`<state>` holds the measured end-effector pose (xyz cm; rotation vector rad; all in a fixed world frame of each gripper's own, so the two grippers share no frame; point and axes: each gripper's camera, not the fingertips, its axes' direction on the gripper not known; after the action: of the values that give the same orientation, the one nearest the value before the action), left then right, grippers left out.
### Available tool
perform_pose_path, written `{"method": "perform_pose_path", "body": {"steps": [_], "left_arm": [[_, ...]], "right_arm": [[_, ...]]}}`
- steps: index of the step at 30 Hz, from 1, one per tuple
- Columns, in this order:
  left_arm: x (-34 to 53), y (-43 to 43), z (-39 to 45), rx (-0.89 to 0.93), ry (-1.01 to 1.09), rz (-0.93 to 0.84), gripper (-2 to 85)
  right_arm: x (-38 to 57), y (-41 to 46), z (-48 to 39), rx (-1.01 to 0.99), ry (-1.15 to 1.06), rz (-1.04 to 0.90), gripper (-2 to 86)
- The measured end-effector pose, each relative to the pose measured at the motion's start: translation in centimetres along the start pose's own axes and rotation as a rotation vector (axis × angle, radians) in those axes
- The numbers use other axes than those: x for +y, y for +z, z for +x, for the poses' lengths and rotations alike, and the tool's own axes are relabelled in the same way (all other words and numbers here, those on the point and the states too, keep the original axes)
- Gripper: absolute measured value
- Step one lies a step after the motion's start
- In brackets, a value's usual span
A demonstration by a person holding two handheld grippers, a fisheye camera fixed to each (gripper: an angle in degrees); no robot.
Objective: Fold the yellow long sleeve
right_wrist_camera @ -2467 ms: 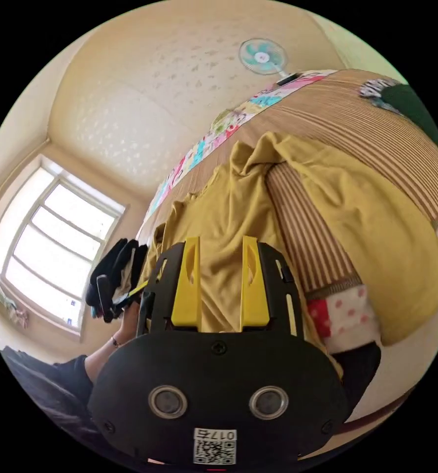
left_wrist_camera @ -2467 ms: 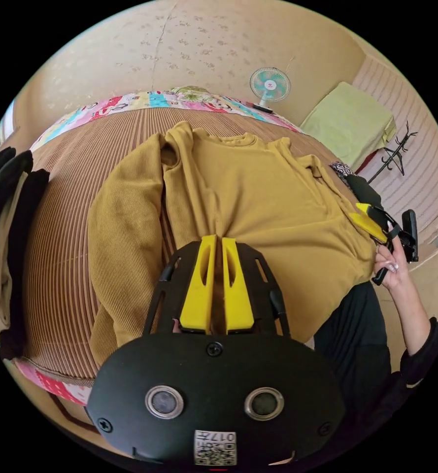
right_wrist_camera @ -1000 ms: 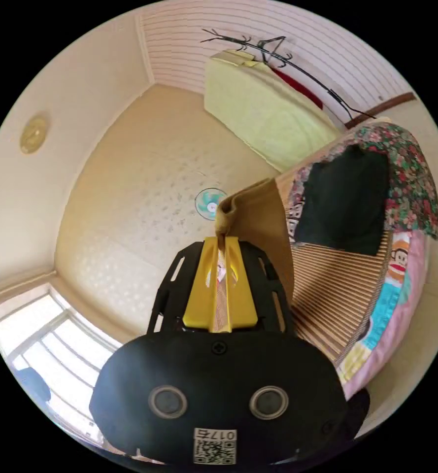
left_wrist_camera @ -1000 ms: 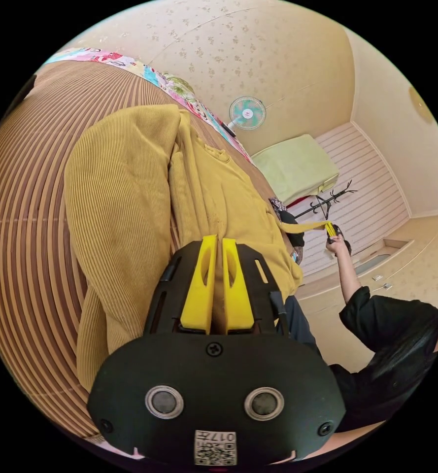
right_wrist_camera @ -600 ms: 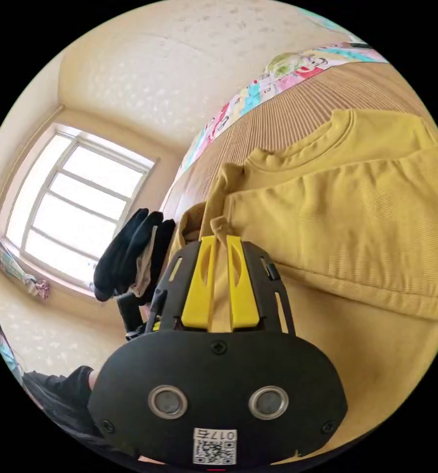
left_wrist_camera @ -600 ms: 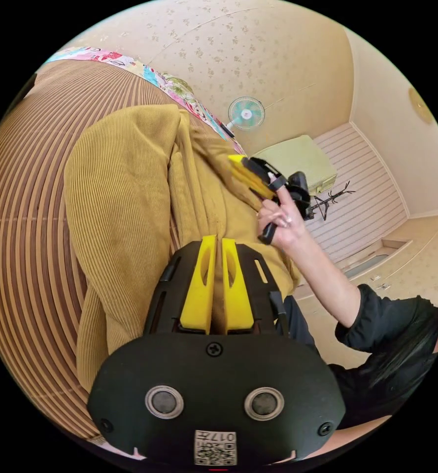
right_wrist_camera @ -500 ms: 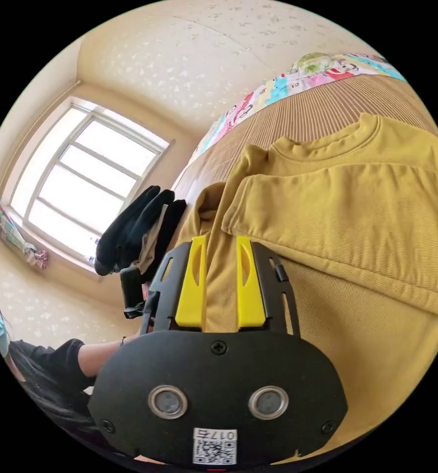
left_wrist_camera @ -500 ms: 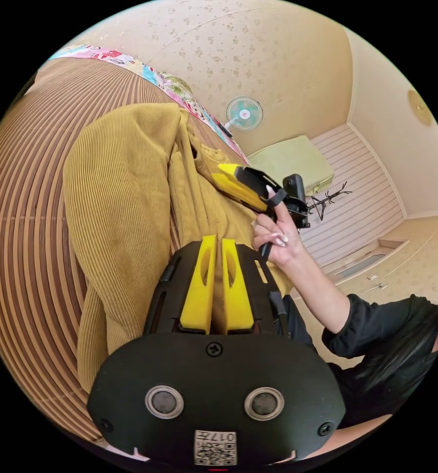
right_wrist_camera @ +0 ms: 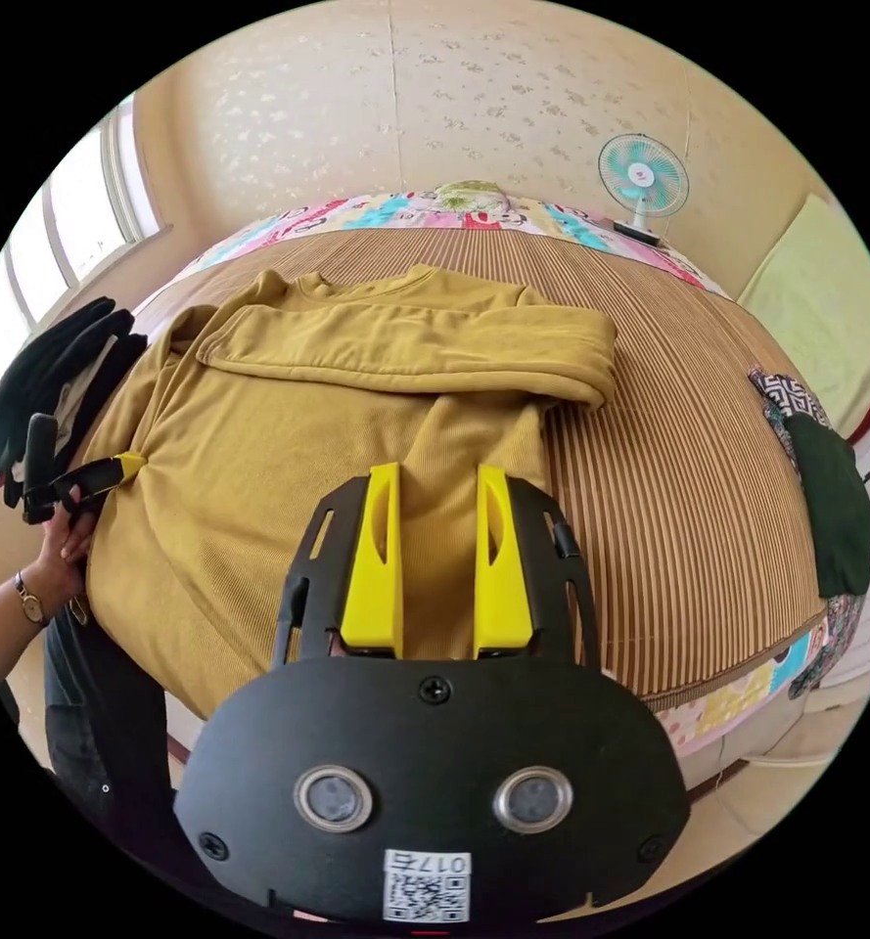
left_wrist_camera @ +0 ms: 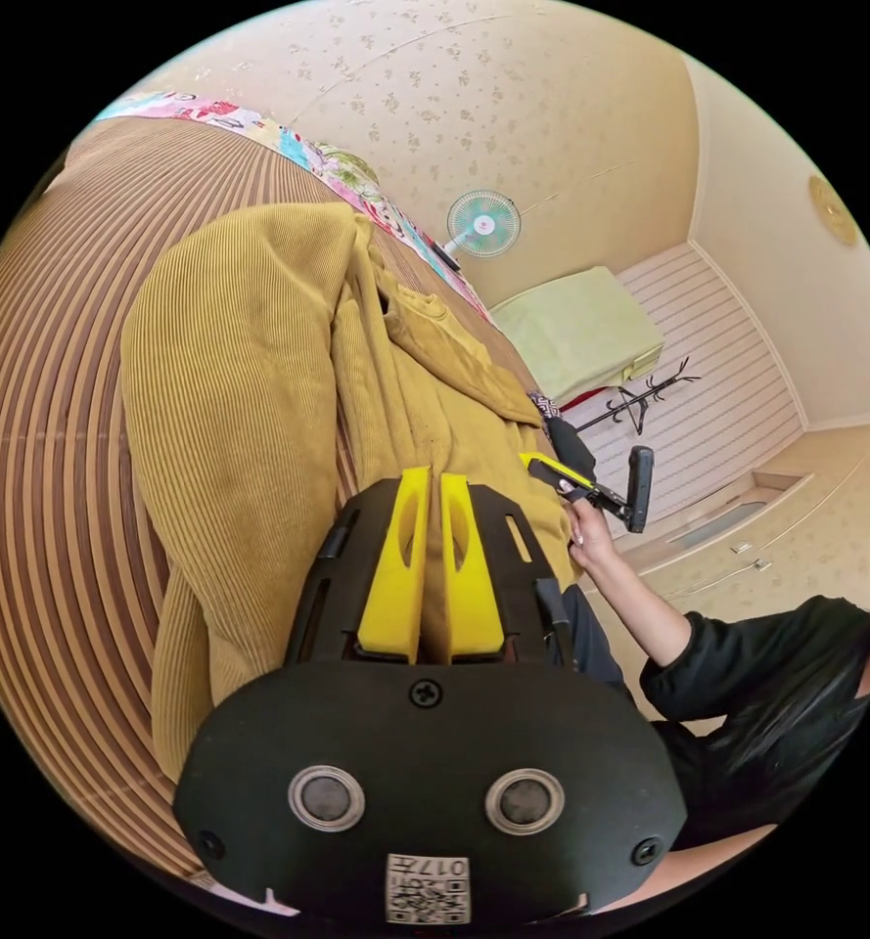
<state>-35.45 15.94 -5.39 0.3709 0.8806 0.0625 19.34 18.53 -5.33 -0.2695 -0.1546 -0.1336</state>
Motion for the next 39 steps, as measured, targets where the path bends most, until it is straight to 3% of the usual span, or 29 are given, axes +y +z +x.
{"method": "perform_pose_path", "body": {"steps": [7,10,12,15,17,18,20,22,24,26,28,32,36,39], "left_arm": [[-0.4,1.0,2.9,-0.042,-0.055,-0.026,0.9],[2.4,-4.4,9.3,-0.031,0.105,0.165,0.0],[5.7,-7.9,12.7,-0.303,0.075,0.248,2.6],[8.6,-7.7,12.4,-0.51,-0.102,0.205,11.6],[9.1,-4.7,11.1,-0.485,-0.115,0.062,11.3],[9.2,-2.6,10.3,-0.493,-0.106,-0.011,7.1],[9.2,-1.5,10.0,-0.512,-0.11,-0.018,2.4],[8.5,-2.6,9.9,-0.342,-0.101,0.013,0.3],[8.1,-7.0,10.5,0.06,0.026,0.192,-0.4],[8.3,-10.8,11.1,0.146,0.075,0.275,-0.6],[9.0,-14.2,11.5,0.037,0.054,0.299,-0.7],[12.1,-17.5,9.4,-0.353,-0.12,0.153,-0.3],[17.9,-18.9,8.5,-0.353,-0.179,0.282,2.9],[18.9,-15.7,7.8,-0.341,-0.191,0.23,9.9]], "right_arm": [[1.0,0.9,2.1,-0.123,0.042,0.031,11.4],[1.3,1.1,2.9,-0.157,0.052,0.047,11.2],[1.3,1.2,3.8,-0.192,0.068,0.055,11.0],[1.2,1.3,5.2,-0.236,0.091,0.068,10.5],[1.0,1.2,6.4,-0.267,0.11,0.075,10.0],[0.9,1.2,6.7,-0.275,0.117,0.076,9.8],[0.6,1.0,8.0,-0.312,0.135,0.081,9.2],[0.4,0.9,9.2,-0.346,0.153,0.084,8.6],[0.2,0.8,10.6,-0.392,0.183,0.09,7.8],[0.1,0.8,12.7,-0.463,0.234,0.098,6.4],[0.0,0.9,14.3,-0.518,0.268,0.105,5.3],[-0.7,0.6,16.5,-0.587,0.299,0.113,3.6],[-1.6,0.0,17.4,-0.583,0.297,0.113,3.2],[-2.3,-0.4,18.1,-0.584,0.3,0.114,3.0]]}}
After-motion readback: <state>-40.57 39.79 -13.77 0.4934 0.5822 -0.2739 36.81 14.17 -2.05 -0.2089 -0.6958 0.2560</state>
